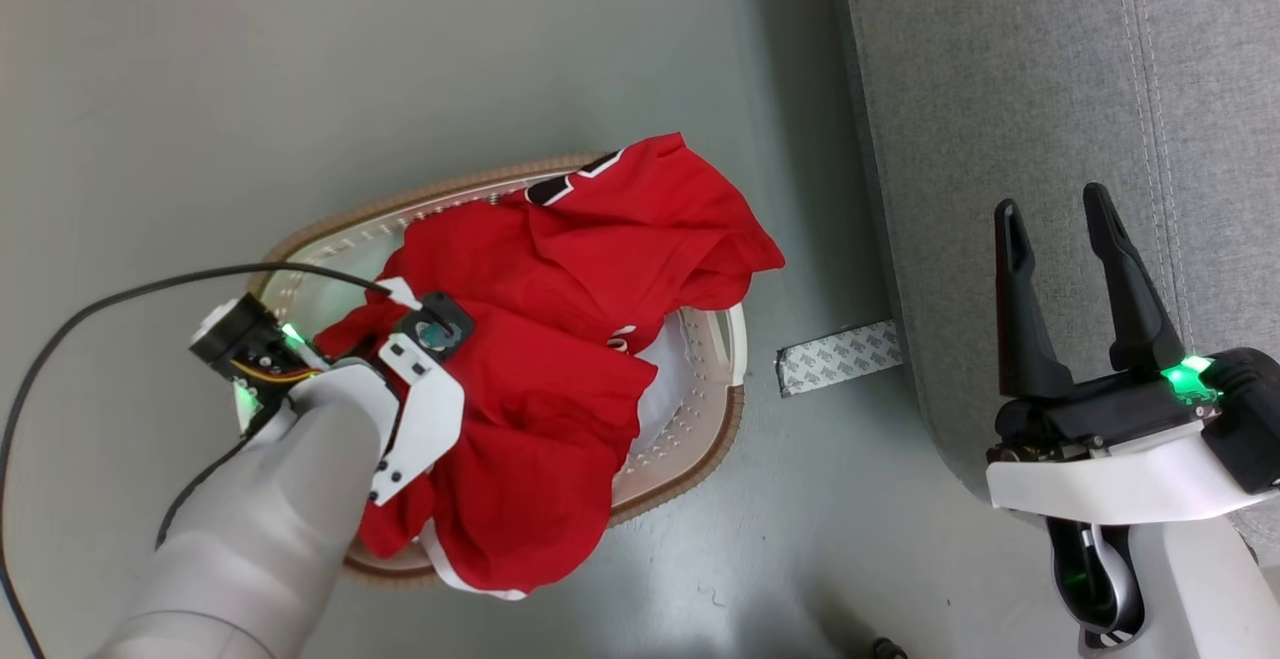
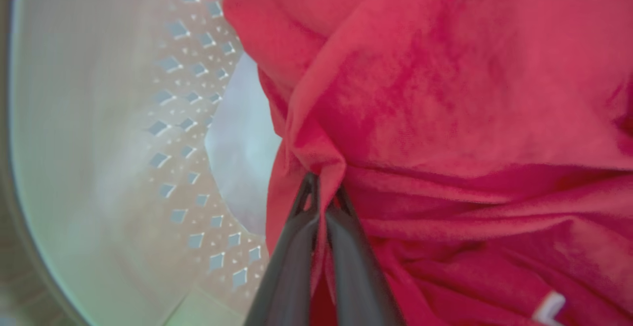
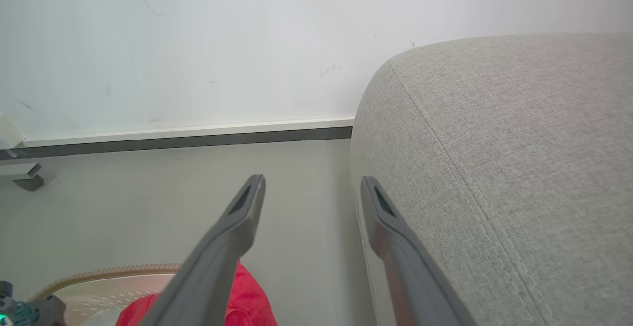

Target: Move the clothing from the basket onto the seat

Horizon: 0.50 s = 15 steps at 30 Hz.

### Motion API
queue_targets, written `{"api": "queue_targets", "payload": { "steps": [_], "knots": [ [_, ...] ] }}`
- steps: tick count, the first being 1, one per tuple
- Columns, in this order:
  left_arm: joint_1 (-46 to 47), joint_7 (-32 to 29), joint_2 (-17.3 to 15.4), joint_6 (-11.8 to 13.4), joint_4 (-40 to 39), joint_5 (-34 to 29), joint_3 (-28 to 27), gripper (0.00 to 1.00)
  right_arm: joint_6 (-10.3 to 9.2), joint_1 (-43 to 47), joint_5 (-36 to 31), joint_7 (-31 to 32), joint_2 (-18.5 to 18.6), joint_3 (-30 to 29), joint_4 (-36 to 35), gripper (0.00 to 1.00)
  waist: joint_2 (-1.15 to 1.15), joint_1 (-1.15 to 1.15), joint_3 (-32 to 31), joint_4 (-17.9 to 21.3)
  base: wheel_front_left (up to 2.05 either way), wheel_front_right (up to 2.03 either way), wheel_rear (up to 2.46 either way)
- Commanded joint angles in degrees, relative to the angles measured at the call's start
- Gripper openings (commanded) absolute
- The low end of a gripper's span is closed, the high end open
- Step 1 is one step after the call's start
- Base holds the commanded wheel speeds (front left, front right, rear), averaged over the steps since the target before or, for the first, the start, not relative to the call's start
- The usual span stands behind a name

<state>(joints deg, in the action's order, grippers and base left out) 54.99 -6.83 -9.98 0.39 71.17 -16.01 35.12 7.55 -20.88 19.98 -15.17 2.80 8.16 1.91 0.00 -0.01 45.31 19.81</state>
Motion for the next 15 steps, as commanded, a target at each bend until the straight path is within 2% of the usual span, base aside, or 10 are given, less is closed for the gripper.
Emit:
{"api": "queue_targets", "payload": {
  "steps": [1, 7, 9, 15],
  "knots": [
    [0.84, 1.26, -0.32, 0.07, 0.12, 1.49, -0.43, 0.0, -0.12, -0.34, 0.01, 0.02, 0.18, -0.43, 0.36, 1.0, 0.0, 0.01, -0.32, -0.16, 0.0, 0.0, 0.0],
    [-0.17, 7.14, 1.29, 0.06, -0.41, 5.93, -3.39, 0.0, -0.12, 1.04, -0.94, 0.02, 0.17, -2.09, 1.02, 1.0, 0.0, 0.01, -3.05, -1.76, 0.0, 0.0, 0.0],
    [-1.77, 10.97, 2.67, 0.4, -0.78, 9.28, -6.0, 0.0, -0.12, 2.06, -1.79, 0.02, 0.18, -3.61, 1.31, 1.0, 0.0, 0.01, -5.97, -3.5, 0.0, 0.0, 0.0],
    [-5.36, 17.94, 5.54, -0.14, -2.82, 14.5, -8.75, 0.0, -0.12, 5.14, -3.76, 0.02, 0.21, -6.37, 1.7, 1.0, 0.0, 0.01, -13.3, -7.69, 0.0, 0.0, 0.0]
  ]
}}
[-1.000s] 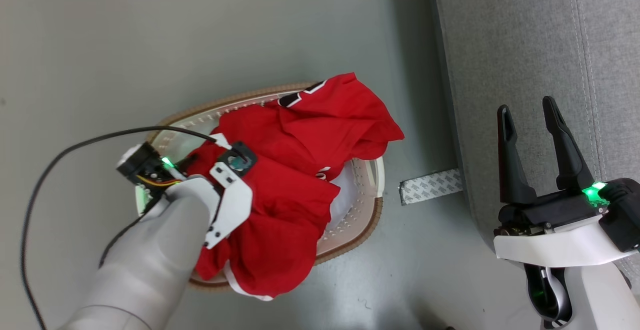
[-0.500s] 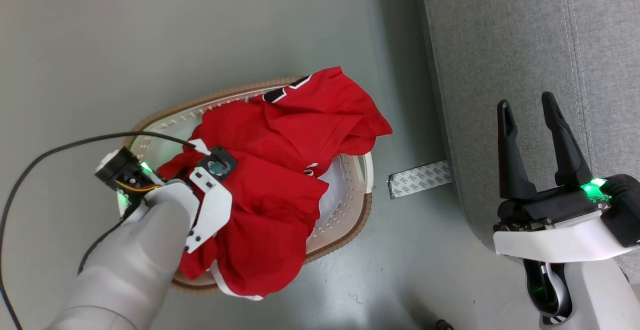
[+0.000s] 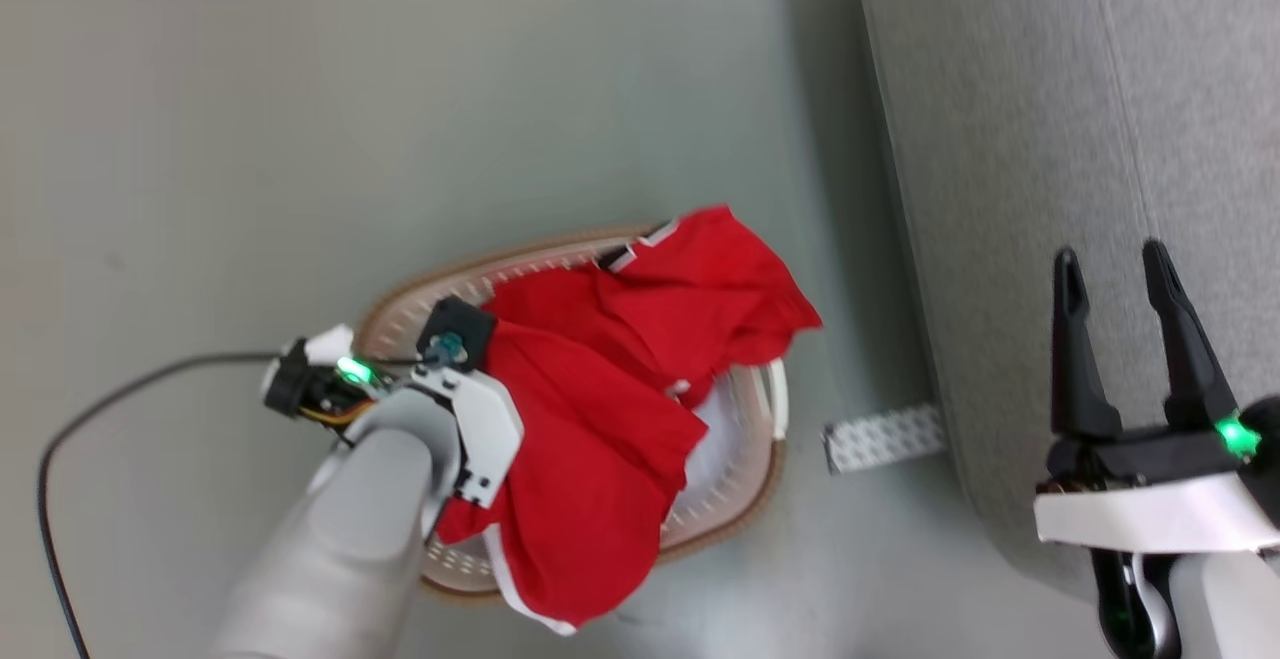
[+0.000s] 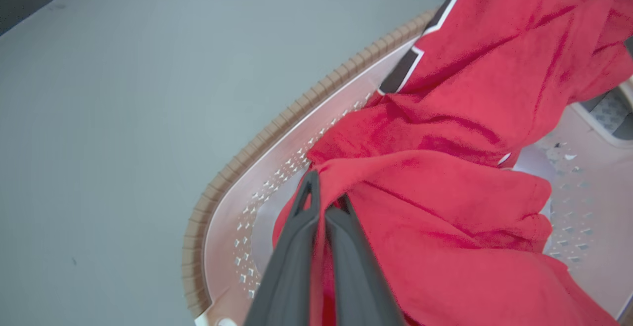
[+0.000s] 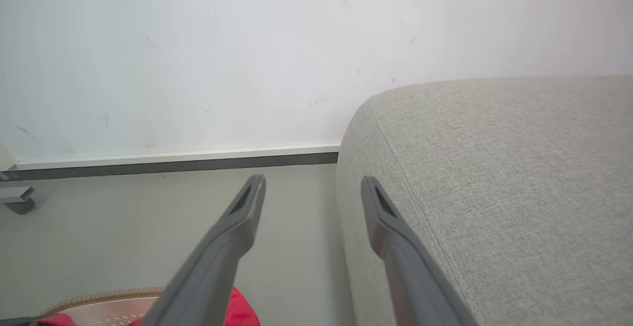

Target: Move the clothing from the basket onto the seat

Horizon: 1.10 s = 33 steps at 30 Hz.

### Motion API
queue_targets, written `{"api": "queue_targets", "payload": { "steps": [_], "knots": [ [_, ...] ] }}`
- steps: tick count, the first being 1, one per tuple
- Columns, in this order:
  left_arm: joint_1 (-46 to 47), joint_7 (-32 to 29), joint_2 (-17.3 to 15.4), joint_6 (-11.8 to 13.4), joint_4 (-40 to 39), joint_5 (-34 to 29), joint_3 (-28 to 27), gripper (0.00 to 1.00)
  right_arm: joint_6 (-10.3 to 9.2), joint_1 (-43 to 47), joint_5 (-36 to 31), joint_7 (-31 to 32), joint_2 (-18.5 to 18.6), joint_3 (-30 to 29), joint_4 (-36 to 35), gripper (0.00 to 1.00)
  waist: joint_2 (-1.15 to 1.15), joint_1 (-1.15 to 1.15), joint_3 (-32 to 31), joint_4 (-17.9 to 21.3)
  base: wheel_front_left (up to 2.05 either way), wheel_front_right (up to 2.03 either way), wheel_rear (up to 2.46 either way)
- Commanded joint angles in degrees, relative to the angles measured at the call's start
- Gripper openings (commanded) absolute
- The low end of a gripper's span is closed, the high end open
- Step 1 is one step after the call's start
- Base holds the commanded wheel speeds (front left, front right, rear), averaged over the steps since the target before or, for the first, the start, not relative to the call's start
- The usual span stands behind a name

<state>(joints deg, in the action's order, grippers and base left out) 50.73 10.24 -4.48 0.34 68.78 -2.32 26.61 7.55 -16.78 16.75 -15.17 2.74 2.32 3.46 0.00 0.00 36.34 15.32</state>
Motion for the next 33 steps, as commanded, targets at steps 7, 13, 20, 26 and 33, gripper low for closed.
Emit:
{"api": "queue_targets", "payload": {
  "steps": [7, 13, 20, 26, 33],
  "knots": [
    [-7.49, 3.72, 1.46, -0.19, -8.21, 6.51, -1.09, 0.0, -0.12, 6.34, -3.19, 0.02, 0.26, -3.75, 0.89, 1.0, 0.0, 0.0, -14.55, -8.0, 0.0, 0.0, 0.0],
    [-13.81, 2.69, 1.52, 0.95, -22.15, 12.56, -0.12, 0.0, -0.12, 11.38, -4.75, 0.02, 0.27, -5.25, 1.34, 1.0, 0.0, 0.0, -22.7, -10.52, 0.0, 0.0, 0.0],
    [-15.88, -3.12, -0.88, 4.41, -38.79, 14.39, -2.93, 0.0, -0.12, 15.11, -4.86, 0.02, 0.23, -4.86, 1.59, 1.0, 0.0, 0.0, -29.43, -11.99, 0.0, 0.0, 0.0],
    [-15.36, -8.64, -4.76, 5.84, -49.35, 15.22, -5.14, 0.0, -0.12, 16.87, -4.84, 0.02, 0.27, -3.5, 1.96, 1.0, 0.0, 0.0, -33.35, -11.86, 0.0, 0.0, 0.0],
    [-16.35, -14.25, -7.46, 5.61, -59.73, 16.01, -5.54, 0.0, -0.12, 20.3, -4.58, 0.02, 0.25, -1.7, 1.74, 1.0, 0.0, 0.0, -37.26, -11.95, 0.0, 0.0, 0.0]
  ]
}}
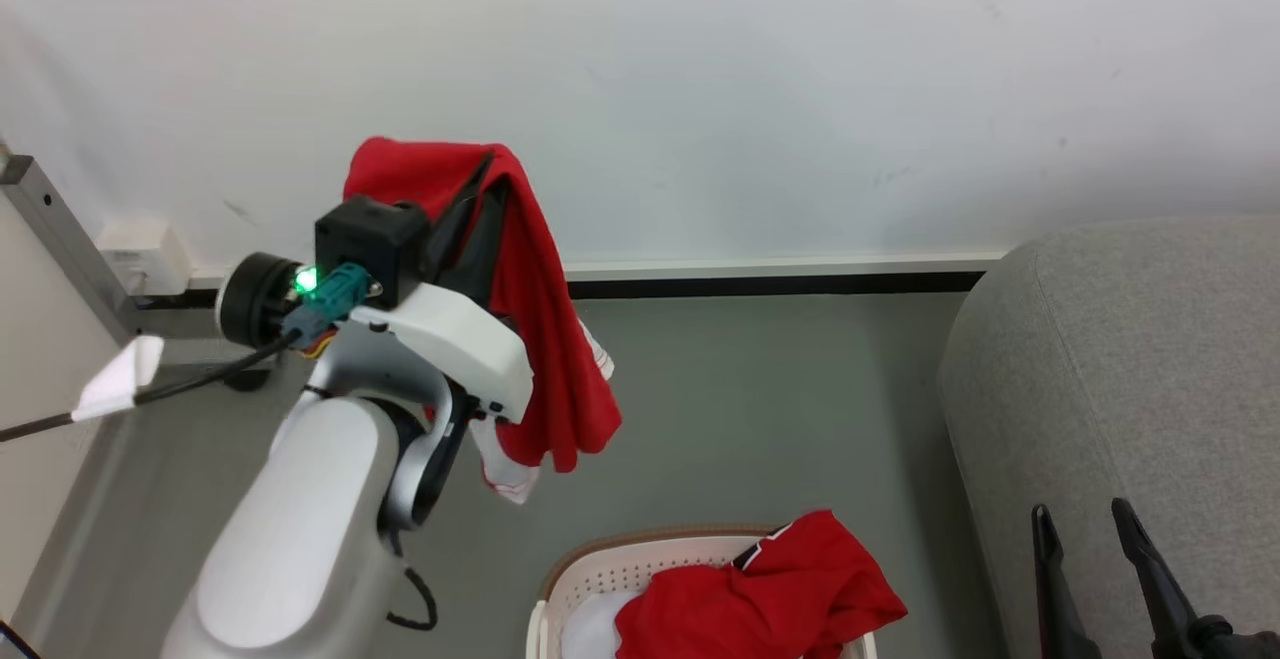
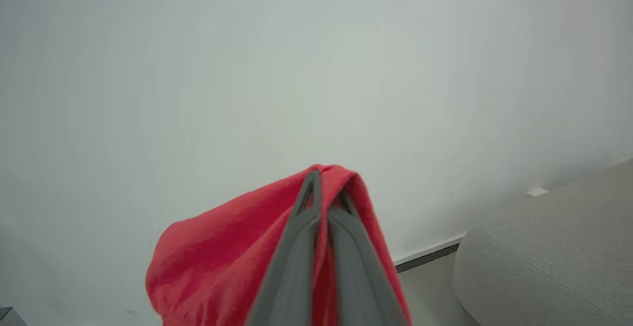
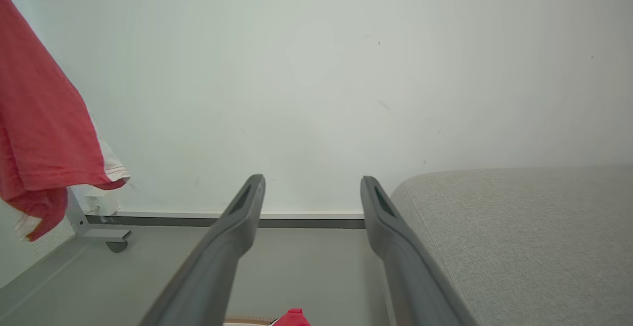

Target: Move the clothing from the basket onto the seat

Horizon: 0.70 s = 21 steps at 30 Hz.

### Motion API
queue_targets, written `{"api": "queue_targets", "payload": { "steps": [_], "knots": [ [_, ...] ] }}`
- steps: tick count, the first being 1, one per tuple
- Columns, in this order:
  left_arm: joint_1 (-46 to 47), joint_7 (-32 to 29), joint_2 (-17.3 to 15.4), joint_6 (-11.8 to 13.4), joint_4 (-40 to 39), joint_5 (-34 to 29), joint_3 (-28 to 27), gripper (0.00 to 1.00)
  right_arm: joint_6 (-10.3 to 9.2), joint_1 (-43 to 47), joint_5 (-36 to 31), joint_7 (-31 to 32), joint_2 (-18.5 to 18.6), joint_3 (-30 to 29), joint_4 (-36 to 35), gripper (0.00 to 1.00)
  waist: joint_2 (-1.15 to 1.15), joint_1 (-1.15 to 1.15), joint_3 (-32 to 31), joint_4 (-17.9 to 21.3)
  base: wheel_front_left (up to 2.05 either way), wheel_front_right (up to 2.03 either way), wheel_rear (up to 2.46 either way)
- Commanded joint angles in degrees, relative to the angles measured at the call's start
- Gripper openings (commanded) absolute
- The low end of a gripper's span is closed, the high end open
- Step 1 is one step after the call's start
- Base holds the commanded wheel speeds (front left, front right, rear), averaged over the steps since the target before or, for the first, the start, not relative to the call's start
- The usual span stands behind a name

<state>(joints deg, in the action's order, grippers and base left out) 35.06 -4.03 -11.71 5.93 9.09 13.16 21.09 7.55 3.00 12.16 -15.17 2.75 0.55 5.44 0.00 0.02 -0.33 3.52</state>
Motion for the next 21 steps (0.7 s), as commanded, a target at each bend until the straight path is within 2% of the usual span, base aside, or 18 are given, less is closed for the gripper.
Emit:
{"api": "queue_targets", "payload": {
  "steps": [1, 8, 11, 15, 21],
  "knots": [
    [-0.9, -0.67, -0.59, 0.14, -1.49, 0.43, 0.02, 0.0, -0.12, 0.96, -0.05, 0.02, 0.25, 0.21, -0.43, 1.0, 0.0, -0.02, -0.84, -0.21, 0.0, 0.0, 0.0],
    [-3.14, -4.16, -1.57, 0.96, -7.95, 0.69, 0.61, 0.0, -0.12, 0.49, -0.92, 0.02, 0.21, 5.19, -3.69, 1.0, 0.0, -0.02, -1.39, -0.56, 0.0, 0.0, 0.0],
    [-4.23, -4.6, -1.29, 1.15, -9.23, 0.76, 1.06, 0.0, -0.12, -1.8, -1.86, 0.03, 0.34, 12.54, -5.49, 1.0, 0.0, -0.02, -1.34, -0.58, 0.0, 0.0, 0.0],
    [-5.2, -4.38, -0.48, 1.43, -9.8, 0.87, 2.13, 0.0, -0.13, -6.34, -1.81, 0.02, 3.31, 25.08, -5.53, 1.0, 0.0, -0.02, -1.21, -0.78, 0.0, 0.0, 0.0],
    [-5.78, -3.74, 0.83, 1.5, -9.28, 0.87, 3.74, 0.0, -0.13, -14.5, -1.02, 0.05, 3.92, 35.11, -2.01, 1.0, 0.0, -0.02, -0.87, -1.5, 0.0, 0.0, 0.0]
  ]
}}
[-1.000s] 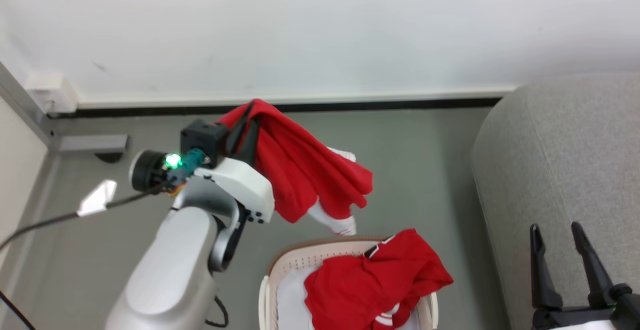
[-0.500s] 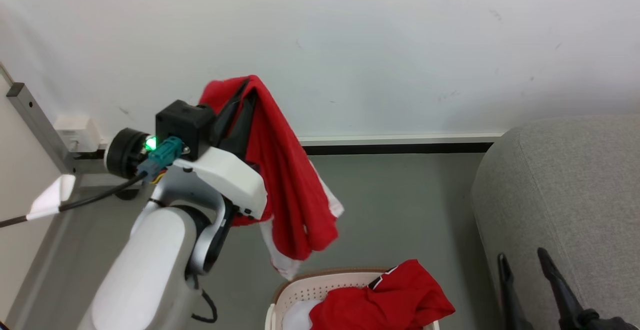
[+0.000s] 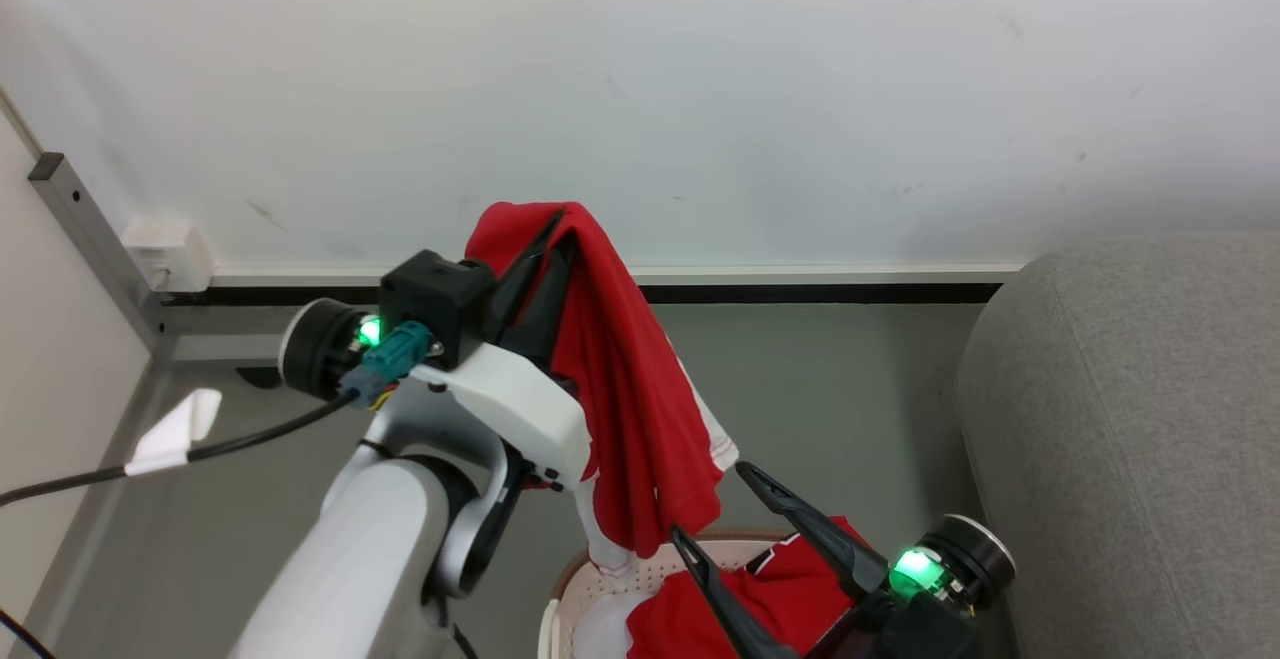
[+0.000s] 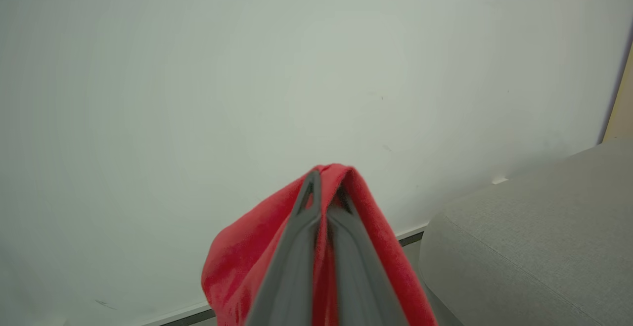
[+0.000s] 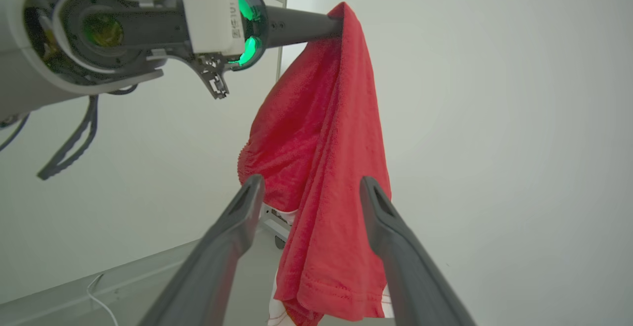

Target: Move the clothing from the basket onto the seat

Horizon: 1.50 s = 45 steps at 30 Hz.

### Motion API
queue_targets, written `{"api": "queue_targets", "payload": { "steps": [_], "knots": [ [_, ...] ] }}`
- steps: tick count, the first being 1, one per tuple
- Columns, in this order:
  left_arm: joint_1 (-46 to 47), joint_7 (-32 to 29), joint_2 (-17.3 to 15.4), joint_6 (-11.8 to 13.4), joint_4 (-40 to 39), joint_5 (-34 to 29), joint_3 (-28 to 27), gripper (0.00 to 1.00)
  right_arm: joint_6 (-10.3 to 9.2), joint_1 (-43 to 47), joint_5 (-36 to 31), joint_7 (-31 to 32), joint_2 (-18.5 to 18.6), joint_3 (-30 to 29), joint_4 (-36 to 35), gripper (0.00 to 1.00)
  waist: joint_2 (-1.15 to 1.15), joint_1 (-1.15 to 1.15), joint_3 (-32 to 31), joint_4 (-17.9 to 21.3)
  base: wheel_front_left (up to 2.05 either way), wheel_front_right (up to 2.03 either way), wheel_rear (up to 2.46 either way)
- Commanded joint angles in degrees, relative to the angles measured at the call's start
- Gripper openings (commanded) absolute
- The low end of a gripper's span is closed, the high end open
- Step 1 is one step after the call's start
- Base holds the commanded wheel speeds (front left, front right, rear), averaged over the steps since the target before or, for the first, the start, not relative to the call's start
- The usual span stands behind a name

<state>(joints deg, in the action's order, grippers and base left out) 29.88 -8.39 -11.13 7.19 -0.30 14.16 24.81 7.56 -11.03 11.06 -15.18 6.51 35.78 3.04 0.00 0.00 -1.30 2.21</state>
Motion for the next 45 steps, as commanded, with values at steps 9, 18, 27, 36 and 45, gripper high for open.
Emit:
{"api": "queue_targets", "payload": {
  "steps": [9, 18, 27, 36, 45],
  "knots": [
    [0.29, 0.59, 1.34, -0.09, 0.49, -0.19, 1.92, 0.0, -0.14, -7.4, -4.51, 0.04, -3.16, -2.75, 10.69, 1.0, 0.0, 0.0, 1.0, -1.7, 0.0, 0.0, 0.0],
    [0.89, -0.03, 2.59, -0.93, -1.16, 0.3, 4.33, 0.0, -0.14, -14.03, -1.27, 0.05, -3.59, -0.96, 20.45, 1.0, 0.0, 0.0, 2.58, -1.88, 0.0, 0.0, 0.0],
    [0.05, -0.12, 3.13, -0.58, -0.67, 0.21, 5.7, 0.0, -0.14, -18.01, 7.79, 0.04, -3.58, 0.81, 24.51, 0.0, 0.0, 0.0, 3.35, -1.91, 0.0, 0.0, 0.0],
    [-0.59, 0.61, 2.11, 0.44, 0.39, 0.13, 5.18, 0.35, -0.14, -17.71, 13.99, 0.05, -3.56, -1.63, 25.92, 0.0, 0.0, 0.0, 4.29, 0.03, 0.0, 0.0, 0.0],
    [-3.48, 1.27, 1.88, 0.43, 1.68, 1.24, 6.01, 1.0, -0.14, -14.7, 18.36, 0.04, -3.55, -12.09, 20.54, 0.0, 0.0, 0.0, 5.12, 5.84, 0.0, 0.0, 0.0]
  ]
}}
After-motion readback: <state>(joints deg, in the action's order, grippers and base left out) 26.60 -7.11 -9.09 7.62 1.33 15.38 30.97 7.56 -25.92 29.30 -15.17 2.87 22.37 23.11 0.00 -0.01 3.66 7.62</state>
